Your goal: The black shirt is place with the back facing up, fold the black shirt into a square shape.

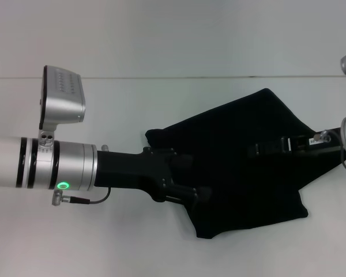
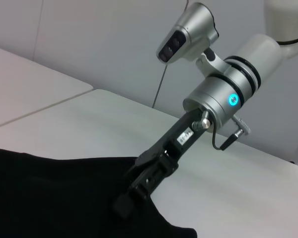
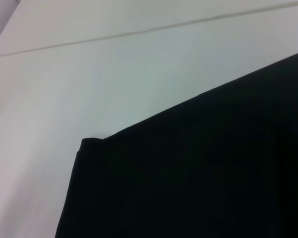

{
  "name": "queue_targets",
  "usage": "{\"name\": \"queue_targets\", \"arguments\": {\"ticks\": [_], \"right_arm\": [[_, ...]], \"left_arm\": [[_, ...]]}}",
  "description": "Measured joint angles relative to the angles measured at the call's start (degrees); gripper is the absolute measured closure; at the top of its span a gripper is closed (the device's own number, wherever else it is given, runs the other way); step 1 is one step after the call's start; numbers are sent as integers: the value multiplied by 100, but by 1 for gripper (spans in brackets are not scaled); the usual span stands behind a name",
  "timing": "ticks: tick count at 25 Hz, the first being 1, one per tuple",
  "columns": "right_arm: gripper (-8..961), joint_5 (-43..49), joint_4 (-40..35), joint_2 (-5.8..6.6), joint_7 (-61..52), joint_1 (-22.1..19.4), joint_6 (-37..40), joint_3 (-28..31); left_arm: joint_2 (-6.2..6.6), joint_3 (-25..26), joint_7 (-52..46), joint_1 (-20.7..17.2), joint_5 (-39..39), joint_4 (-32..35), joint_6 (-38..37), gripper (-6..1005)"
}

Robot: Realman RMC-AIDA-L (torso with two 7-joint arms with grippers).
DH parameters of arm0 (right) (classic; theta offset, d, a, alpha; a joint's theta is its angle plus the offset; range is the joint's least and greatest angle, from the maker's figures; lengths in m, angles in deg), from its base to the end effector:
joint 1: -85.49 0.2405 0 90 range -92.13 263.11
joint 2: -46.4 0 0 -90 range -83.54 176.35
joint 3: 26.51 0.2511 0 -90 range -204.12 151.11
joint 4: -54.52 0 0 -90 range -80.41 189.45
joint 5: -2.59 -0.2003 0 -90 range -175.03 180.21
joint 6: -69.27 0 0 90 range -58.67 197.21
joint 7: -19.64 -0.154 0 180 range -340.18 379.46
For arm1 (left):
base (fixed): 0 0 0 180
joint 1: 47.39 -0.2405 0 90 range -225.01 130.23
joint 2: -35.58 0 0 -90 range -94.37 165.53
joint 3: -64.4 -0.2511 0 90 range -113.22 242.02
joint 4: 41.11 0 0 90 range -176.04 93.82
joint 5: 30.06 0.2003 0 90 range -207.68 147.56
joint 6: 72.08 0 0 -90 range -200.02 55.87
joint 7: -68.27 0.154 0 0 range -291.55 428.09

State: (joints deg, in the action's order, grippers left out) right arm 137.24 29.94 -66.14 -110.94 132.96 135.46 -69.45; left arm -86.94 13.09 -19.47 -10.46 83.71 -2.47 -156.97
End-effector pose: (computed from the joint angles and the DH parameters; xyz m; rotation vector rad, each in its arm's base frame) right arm 0.2538 0.4045 -0.0132 -2.3215 1.5697 0.2121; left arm -0.1910 0.3367 -0.0525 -2.9152 -0.6138 -0.6377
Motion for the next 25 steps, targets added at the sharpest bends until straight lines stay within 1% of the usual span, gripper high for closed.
{"name": "queue_targets", "arguments": {"ticks": [3, 9, 11, 14, 19, 22, 25], "right_arm": [[137, -2, 5, -28, 29, -6, -36, -2], [162, -38, -10, -33, 239, -45, -123, 29], [170, -45, -2, -54, 352, -45, -132, 48], [294, -145, -16, -91, 512, -55, -120, 67], [506, -381, 17, -98, 735, -61, -135, 71], [638, -429, 15, -132, 808, -64, -185, 74], [829, -482, -15, -155, 907, -65, -236, 79]], "left_arm": [[1, 7, 2, 17, 2, -15, 20, 49], [1, 7, 2, -6, -12, -28, 62, 50], [0, 9, 2, -19, -39, -28, 66, 50], [-16, 11, 2, -24, -51, -33, 72, 50], [-27, 11, 3, -27, -60, -37, 101, 50], [-26, 11, -6, -28, -61, -37, 125, 49], [-26, 11, -28, -29, -64, -37, 132, 49]]}}
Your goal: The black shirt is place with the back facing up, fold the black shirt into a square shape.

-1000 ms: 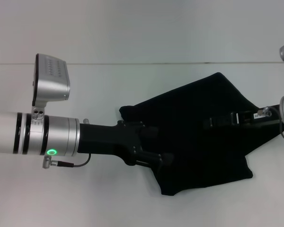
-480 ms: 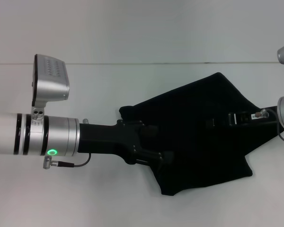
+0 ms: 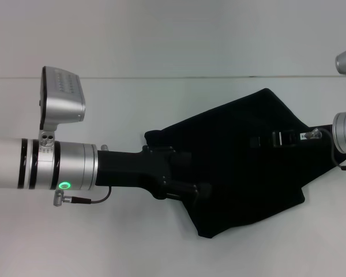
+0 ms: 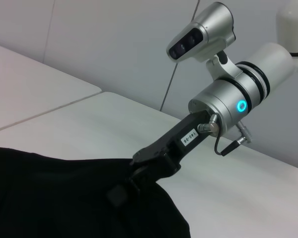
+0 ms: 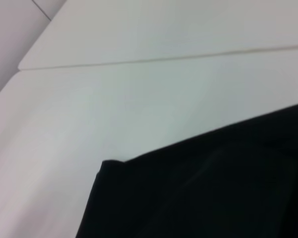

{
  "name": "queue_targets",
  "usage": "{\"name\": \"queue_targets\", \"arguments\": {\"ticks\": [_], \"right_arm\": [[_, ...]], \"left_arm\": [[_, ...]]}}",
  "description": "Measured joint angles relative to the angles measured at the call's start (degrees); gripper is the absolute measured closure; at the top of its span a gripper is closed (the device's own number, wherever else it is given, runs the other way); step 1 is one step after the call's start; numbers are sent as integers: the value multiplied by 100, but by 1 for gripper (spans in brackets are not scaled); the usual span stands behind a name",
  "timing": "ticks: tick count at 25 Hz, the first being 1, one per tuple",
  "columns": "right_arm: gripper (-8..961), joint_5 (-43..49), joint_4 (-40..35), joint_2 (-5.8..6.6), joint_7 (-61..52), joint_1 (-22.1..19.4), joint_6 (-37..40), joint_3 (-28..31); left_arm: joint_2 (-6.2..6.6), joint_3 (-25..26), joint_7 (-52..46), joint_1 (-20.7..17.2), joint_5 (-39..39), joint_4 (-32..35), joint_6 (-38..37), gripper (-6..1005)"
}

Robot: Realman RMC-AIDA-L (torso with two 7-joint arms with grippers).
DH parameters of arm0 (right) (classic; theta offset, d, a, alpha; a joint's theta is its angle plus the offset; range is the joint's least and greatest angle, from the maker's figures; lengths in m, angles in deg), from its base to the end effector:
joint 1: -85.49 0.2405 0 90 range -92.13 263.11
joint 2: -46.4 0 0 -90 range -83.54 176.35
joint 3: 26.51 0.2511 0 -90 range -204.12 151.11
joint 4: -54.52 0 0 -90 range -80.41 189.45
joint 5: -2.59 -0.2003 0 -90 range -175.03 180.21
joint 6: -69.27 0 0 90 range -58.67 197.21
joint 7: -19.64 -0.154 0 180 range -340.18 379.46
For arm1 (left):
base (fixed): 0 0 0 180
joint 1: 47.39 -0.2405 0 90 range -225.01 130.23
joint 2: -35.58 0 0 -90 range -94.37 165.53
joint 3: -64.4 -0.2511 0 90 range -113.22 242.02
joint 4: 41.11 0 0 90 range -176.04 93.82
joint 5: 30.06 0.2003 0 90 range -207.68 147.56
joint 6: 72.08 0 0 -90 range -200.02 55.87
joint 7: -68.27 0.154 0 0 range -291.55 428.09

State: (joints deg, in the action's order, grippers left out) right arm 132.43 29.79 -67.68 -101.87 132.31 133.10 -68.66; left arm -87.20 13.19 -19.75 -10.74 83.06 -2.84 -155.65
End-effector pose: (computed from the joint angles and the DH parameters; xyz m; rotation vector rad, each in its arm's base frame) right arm 0.2460 0.4083 -0.0200 -2.3750 1.4178 0.3106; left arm -0.1925 0.3382 -0.0542 -2.8874 -0.6428 -0.6485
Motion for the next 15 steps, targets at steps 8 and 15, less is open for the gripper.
{"name": "queue_targets", "arguments": {"ticks": [8, 15], "right_arm": [[840, -408, -427, 32, 176, -18, 295, 18], [839, -397, -947, 202, -201, -5, 511, -45]], "left_arm": [[-11, 251, -9, -17, -17, -4, -41, 49], [-18, 304, -17, -83, -183, -8, -51, 50]]}}
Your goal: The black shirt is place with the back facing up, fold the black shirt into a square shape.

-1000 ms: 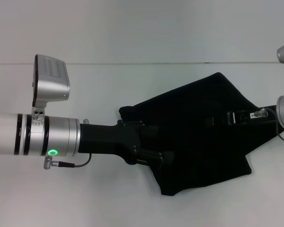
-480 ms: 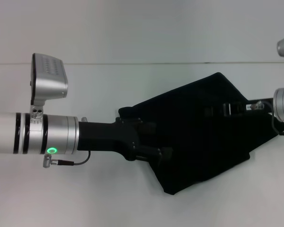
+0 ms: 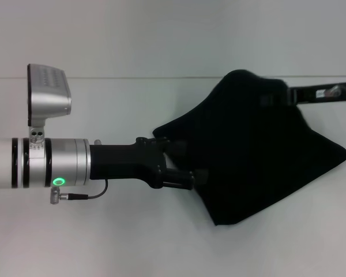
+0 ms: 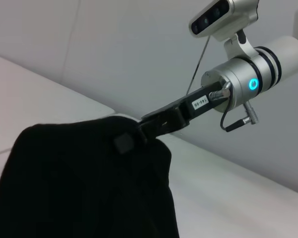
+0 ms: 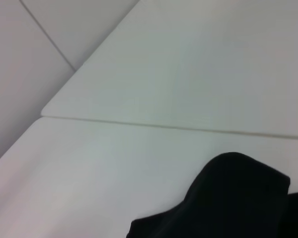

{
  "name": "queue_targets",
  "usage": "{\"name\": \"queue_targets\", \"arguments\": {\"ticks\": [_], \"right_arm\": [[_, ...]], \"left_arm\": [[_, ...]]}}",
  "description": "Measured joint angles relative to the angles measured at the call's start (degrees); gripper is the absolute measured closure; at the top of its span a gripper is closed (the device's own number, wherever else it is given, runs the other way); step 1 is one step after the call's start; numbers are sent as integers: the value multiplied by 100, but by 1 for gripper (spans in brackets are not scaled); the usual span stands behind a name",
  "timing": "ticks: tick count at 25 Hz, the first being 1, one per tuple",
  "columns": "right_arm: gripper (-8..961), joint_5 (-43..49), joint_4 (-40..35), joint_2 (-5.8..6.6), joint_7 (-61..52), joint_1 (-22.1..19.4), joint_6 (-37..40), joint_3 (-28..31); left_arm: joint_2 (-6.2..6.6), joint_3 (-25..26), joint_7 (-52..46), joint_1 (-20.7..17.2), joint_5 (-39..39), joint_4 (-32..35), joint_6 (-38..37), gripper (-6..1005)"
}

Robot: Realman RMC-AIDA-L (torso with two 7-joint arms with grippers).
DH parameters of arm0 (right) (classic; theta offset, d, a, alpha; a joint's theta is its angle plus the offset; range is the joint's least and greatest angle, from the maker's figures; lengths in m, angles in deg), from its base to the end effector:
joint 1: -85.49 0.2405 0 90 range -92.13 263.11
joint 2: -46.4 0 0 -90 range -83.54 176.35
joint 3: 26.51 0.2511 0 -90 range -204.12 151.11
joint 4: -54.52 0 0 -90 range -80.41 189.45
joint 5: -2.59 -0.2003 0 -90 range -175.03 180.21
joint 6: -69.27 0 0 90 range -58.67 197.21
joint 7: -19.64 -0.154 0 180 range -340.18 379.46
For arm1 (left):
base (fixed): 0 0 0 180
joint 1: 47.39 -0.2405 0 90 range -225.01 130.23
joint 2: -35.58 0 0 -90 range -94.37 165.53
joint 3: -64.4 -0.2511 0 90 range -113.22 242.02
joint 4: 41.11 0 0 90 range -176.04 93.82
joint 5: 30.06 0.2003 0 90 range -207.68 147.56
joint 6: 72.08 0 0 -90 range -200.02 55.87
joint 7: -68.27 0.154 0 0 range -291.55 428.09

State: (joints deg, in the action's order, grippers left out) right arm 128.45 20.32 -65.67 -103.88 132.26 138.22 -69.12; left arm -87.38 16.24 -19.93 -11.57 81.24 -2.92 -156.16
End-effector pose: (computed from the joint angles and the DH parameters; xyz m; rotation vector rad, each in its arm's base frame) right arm 0.2184 0.4306 0.0264 -2.3805 1.2822 0.4293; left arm -0.1945 0.3404 -0.0462 -2.8183 -0.6942 -0.7390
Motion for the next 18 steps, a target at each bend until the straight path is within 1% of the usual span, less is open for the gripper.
{"name": "queue_targets", "arguments": {"ticks": [4, 9, 11, 18], "right_arm": [[839, 92, -131, 150, -236, -35, 53, -23], [840, 434, -275, 265, -423, -143, 15, -19], [840, 634, -279, 288, -444, -152, -69, 0], [841, 1207, -217, 291, -508, -151, -504, -24]], "left_arm": [[0, 0, -90, -21, -82, -4, -5, 50], [-8, 0, -258, -12, -130, -6, -10, 50], [-10, 0, -337, -14, -147, -31, -2, 50], [-56, 0, -439, 18, -154, -149, 40, 50]]}}
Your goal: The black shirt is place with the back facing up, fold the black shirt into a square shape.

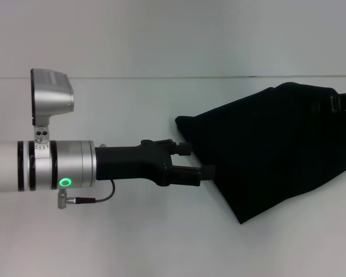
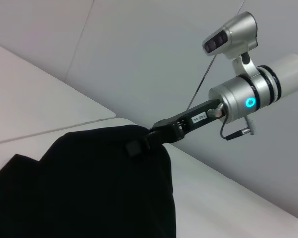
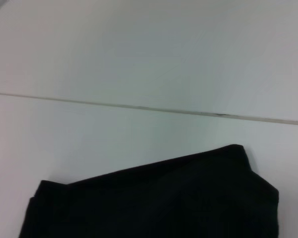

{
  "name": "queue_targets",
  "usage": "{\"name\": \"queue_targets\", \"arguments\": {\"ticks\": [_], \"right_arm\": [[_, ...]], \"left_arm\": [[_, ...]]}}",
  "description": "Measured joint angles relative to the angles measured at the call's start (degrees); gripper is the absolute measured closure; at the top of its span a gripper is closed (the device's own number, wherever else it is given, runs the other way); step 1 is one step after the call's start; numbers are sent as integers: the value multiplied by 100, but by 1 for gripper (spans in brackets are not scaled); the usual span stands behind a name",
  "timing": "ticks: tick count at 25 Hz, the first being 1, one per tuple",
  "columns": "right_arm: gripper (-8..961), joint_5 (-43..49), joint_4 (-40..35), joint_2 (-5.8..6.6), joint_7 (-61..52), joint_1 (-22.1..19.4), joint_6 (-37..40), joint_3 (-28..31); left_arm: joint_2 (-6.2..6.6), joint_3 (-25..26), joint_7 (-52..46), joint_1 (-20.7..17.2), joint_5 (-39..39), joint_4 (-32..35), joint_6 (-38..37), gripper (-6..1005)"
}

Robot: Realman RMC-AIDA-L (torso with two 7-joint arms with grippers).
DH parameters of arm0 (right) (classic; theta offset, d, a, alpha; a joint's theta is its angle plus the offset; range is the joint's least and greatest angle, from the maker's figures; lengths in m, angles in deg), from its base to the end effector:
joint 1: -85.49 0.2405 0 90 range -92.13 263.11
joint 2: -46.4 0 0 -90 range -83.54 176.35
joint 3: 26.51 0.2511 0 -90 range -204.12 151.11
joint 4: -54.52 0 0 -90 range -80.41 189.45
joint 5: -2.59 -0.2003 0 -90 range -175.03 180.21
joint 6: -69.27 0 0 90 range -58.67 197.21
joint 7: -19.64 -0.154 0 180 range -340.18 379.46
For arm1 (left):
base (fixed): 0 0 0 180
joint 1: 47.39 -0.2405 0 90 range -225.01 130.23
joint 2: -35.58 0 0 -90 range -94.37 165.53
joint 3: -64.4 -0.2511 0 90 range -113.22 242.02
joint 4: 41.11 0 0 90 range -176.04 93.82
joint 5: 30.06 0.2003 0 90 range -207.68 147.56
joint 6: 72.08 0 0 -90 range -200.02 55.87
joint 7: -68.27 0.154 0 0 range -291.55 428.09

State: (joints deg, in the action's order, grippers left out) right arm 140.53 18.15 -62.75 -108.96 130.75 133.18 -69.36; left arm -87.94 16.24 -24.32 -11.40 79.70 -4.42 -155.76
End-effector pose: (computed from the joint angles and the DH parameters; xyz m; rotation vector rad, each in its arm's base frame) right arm 0.2642 0.4368 0.0606 -2.2103 1.2641 0.1586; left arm -0.1910 0.3388 -0.0518 -2.7938 -0.8425 -0.8003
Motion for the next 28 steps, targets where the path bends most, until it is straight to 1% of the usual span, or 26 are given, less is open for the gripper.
{"name": "queue_targets", "arguments": {"ticks": [8, 12, 14, 18, 21, 24, 25, 28], "right_arm": [[842, 48, 6, 10, -7, 7, -121, -4], [842, 144, 158, 8, -162, 17, -385, -4], [843, 222, 214, -14, -197, 17, -520, -2], [843, 265, 227, -37, -250, -23, -786, 34], [746, 265, 201, 9, -433, -46, -920, 49], [649, 264, 109, 67, -639, -66, -953, 62], [601, 263, 89, 87, -718, -72, -962, 72], [459, 262, 35, 145, -935, -91, -977, 173]], "left_arm": [[-34, 0, -77, 10, 0, -32, 19, 49], [-33, 0, -105, 14, -4, -78, 101, 49], [-32, 0, -128, 31, -6, -109, 169, 49], [-32, 0, -214, 104, -17, -195, 437, 49], [-32, 0, -369, 208, -33, -307, 831, 50], [-32, -1, -769, 362, -50, -465, 1417, 50], [-32, -1, -1007, 435, -53, -520, 1699, 49], [-28, -19, -1569, 611, -50, -641, 2218, 49]]}}
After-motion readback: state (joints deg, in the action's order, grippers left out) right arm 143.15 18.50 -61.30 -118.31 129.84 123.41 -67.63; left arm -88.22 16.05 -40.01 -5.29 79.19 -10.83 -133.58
